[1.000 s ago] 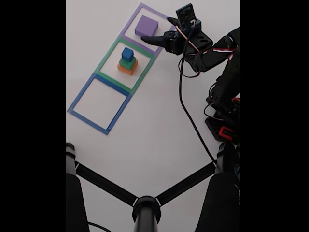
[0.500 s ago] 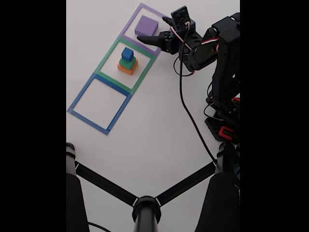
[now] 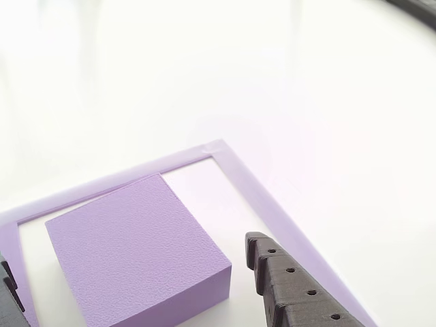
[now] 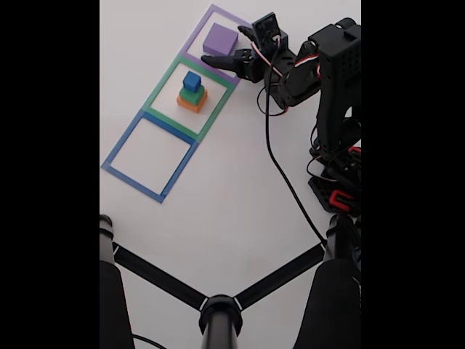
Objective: Tower of hanoi
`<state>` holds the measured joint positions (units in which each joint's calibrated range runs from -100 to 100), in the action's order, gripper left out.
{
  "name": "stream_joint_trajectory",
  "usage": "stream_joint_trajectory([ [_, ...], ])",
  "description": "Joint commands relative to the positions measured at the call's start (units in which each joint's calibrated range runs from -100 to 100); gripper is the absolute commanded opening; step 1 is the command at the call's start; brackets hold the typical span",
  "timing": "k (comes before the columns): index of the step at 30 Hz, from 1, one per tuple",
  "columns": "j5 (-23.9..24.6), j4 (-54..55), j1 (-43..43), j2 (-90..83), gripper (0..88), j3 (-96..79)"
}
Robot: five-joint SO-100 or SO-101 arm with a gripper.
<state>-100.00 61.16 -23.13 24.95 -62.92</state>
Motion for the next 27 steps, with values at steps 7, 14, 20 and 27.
stream_joint_trajectory([
  [7, 0.0, 1.5, 0.8, 0.9, 34.5, 3.8],
  [14, 0.0, 1.5, 1.1, 1.6, 30.2, 4.0],
  [20, 0.0, 1.3, 1.1, 1.7, 26.2, 4.0],
  [27, 0.0, 1.1, 1.3, 1.7, 20.1, 4.0],
])
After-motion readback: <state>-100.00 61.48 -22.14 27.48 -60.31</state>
